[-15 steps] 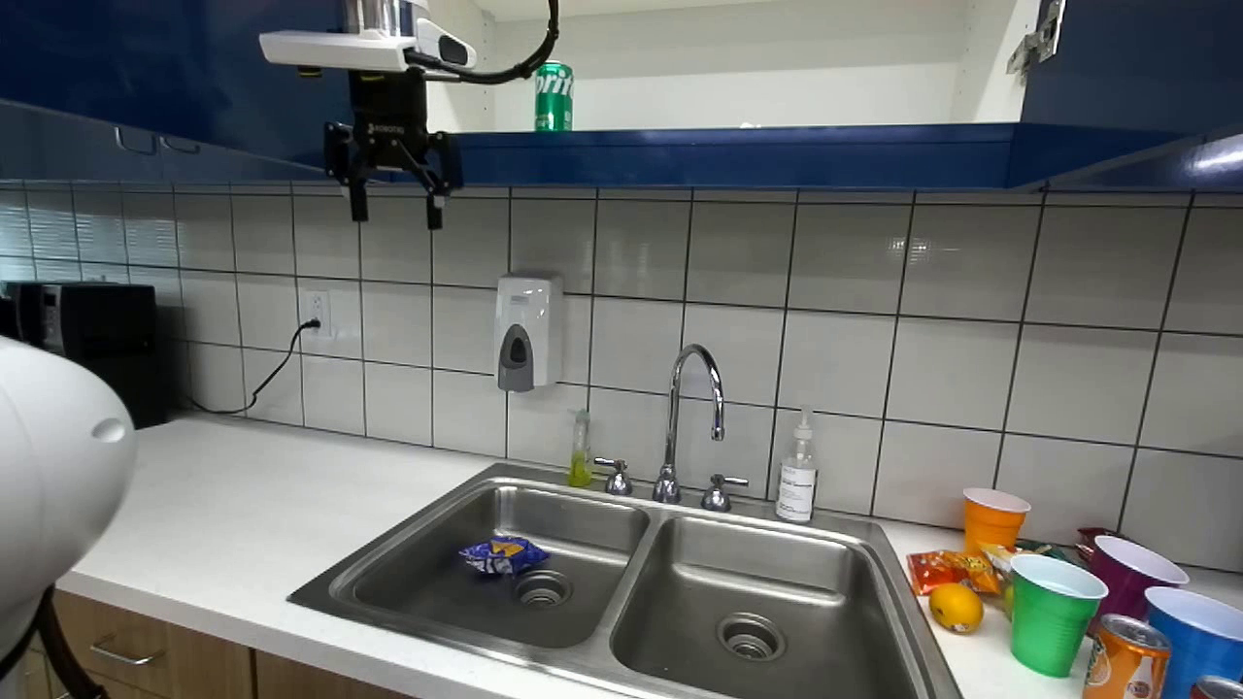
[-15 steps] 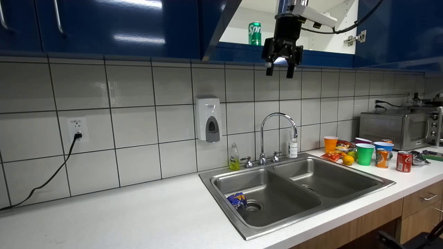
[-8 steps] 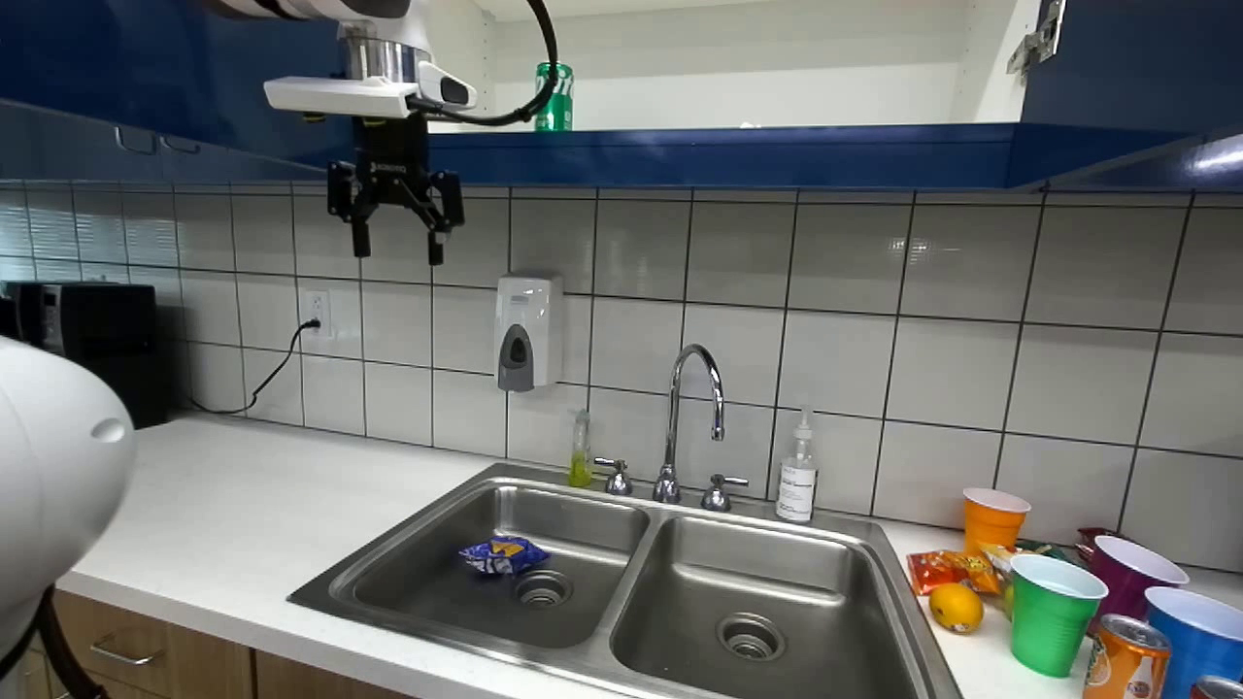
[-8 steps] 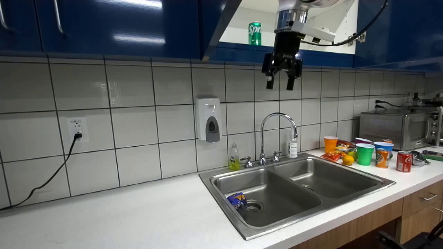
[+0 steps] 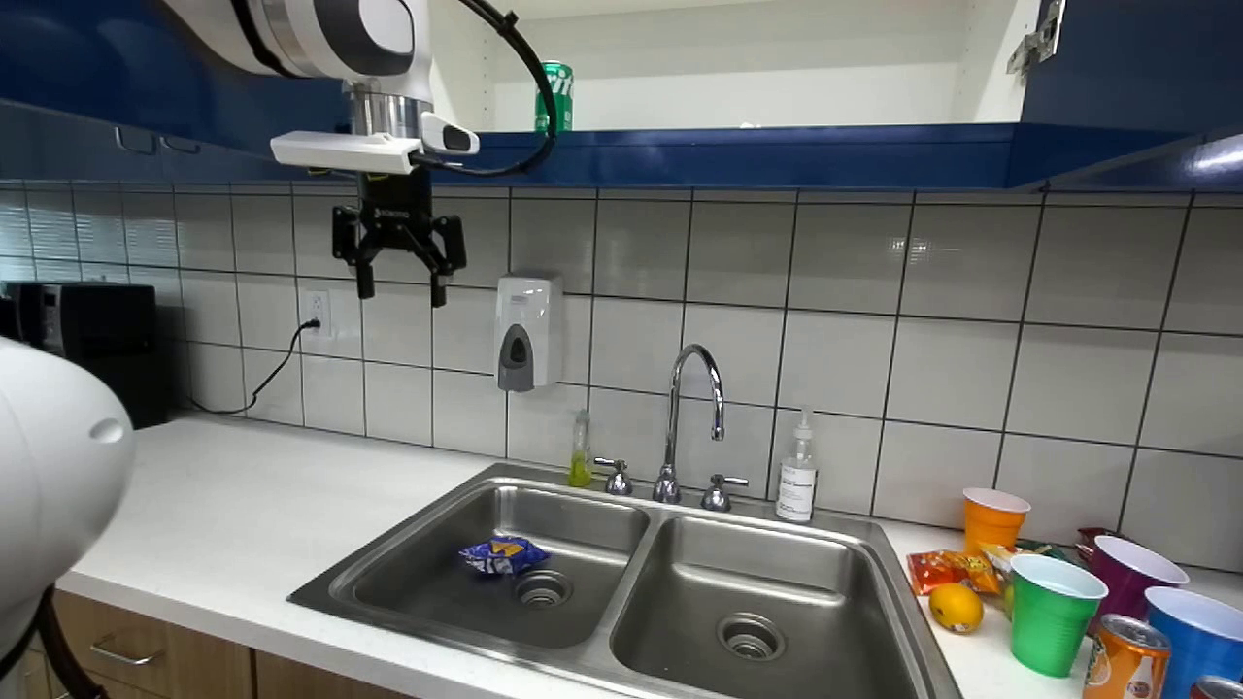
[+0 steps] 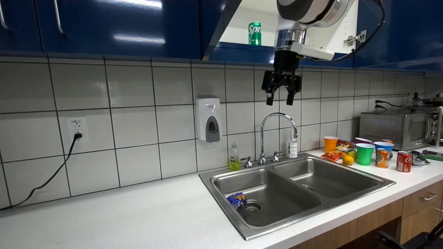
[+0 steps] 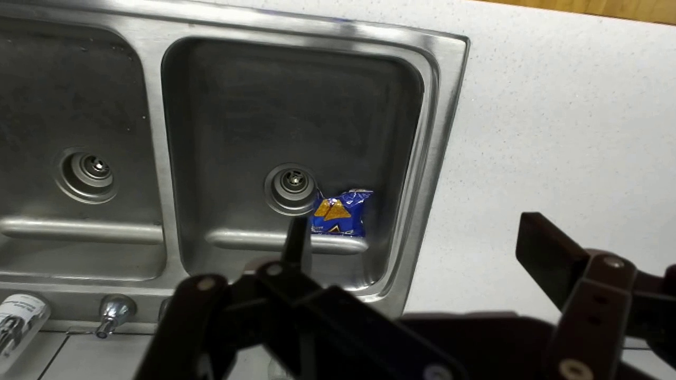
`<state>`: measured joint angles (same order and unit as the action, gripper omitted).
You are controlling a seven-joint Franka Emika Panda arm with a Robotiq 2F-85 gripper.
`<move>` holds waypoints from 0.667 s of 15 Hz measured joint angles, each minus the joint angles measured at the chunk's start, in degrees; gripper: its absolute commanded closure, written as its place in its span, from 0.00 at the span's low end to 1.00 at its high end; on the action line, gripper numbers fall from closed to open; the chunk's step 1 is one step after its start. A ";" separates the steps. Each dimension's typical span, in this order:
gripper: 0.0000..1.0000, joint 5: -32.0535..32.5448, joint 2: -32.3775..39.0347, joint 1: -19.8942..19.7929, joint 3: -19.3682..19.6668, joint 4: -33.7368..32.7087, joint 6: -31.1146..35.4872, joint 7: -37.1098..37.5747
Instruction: Remove the can from the sink and put it in the top cabinet
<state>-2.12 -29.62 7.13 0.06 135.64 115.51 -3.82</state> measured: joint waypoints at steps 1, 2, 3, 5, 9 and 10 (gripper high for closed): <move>0.00 0.00 0.16 0.00 0.00 0.47 0.60 0.00; 0.00 0.00 0.35 0.00 0.00 0.86 1.18 0.00; 0.00 0.00 0.56 -0.01 0.00 1.15 1.59 0.00; 0.00 -0.06 0.82 -0.01 0.00 1.27 1.65 0.00; 0.00 -0.06 0.82 -0.01 0.00 1.27 1.65 0.00; 0.00 -0.06 0.82 -0.01 0.00 1.27 1.65 0.00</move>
<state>-2.18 -28.80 7.12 0.06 136.90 117.16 -3.82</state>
